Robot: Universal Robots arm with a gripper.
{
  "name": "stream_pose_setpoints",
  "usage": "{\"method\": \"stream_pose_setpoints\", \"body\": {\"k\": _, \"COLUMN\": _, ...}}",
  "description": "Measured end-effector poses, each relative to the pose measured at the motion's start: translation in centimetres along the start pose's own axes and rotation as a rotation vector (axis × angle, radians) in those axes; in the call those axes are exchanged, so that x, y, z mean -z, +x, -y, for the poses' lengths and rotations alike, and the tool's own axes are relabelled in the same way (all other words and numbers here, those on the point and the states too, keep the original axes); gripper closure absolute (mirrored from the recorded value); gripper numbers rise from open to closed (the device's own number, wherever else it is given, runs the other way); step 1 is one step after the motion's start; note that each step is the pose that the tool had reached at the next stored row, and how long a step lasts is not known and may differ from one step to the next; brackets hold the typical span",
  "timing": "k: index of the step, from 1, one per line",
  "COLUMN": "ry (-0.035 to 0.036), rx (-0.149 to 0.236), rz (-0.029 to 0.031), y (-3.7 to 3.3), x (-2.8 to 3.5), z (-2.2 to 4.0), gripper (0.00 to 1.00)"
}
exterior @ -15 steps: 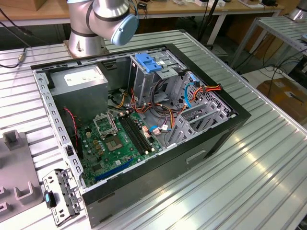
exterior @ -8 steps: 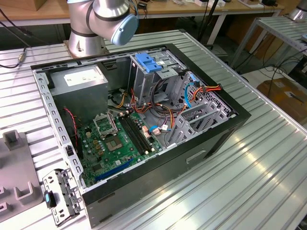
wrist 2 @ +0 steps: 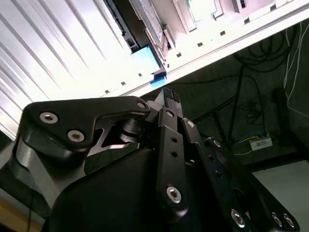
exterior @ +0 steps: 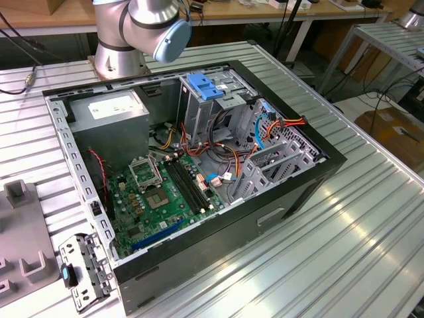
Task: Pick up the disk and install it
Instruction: 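Pick up the disk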
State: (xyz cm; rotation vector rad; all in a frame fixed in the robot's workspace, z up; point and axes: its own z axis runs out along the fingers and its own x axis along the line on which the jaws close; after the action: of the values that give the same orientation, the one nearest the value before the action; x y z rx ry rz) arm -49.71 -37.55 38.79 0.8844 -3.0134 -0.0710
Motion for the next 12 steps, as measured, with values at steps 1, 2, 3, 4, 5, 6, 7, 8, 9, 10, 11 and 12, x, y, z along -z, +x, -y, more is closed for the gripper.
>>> {"method": "stream_pose_setpoints", "body": {"k": 1, "ry": -0.0002, "rx": 0.016, "rz": -0.0006, "y": -0.02, "x": -0.01, "z": 0.01, "gripper": 0.89}}
{"method": "stream_pose_setpoints", "body": {"k": 2, "ry": -0.0004, "rx": 0.035, "rz": -0.0013, "y": -0.03, "x": -0.03, "z": 0.02, "gripper": 0.89}}
{"method": "stream_pose_setpoints", "body": {"k": 3, "ry": -0.0007, "rx": 0.059, "rz": -0.0024, "y": -0.06, "x": -0.04, "z": 0.04, "gripper": 0.89}}
{"method": "stream_pose_setpoints", "body": {"k": 4, "ry": -0.0009, "rx": 0.077, "rz": -0.0031, "y": -0.06, "x": -0.05, "z": 0.04, "gripper": 0.89}}
{"method": "stream_pose_setpoints", "body": {"k": 5, "ry": -0.0013, "rx": 0.103, "rz": -0.0044, "y": -0.07, "x": -0.07, "z": 0.05, "gripper": 0.89}}
{"method": "stream_pose_setpoints", "body": {"k": 6, "ry": -0.0015, "rx": 0.121, "rz": -0.0052, "y": -0.08, "x": -0.09, "z": 0.06, "gripper": 0.89}}
{"method": "stream_pose_setpoints", "body": {"k": 7, "ry": -0.0018, "rx": 0.143, "rz": -0.0061, "y": -0.09, "x": -0.12, "z": 0.06, "gripper": 0.89}}
{"method": "stream_pose_setpoints", "body": {"k": 8, "ry": -0.002, "rx": 0.162, "rz": -0.0069, "y": -0.1, "x": -0.13, "z": 0.07, "gripper": 0.89}}
{"method": "stream_pose_setpoints", "body": {"k": 9, "ry": -0.0023, "rx": 0.184, "rz": -0.0079, "y": -0.1, "x": -0.16, "z": 0.07, "gripper": 0.89}}
{"method": "stream_pose_setpoints", "body": {"k": 10, "ry": -0.0026, "rx": 0.203, "rz": -0.0087, "y": -0.11, "x": -0.19, "z": 0.08, "gripper": 0.89}}
{"method": "stream_pose_setpoints", "body": {"k": 11, "ry": -0.0028, "rx": 0.218, "rz": -0.0094, "y": -0.12, "x": -0.21, "z": 0.09, "gripper": 0.89}}
{"method": "stream_pose_setpoints", "body": {"k": 12, "ry": -0.003, "rx": 0.233, "rz": -0.0103, "y": -0.16, "x": -0.21, "z": 0.11, "gripper": 0.89}}
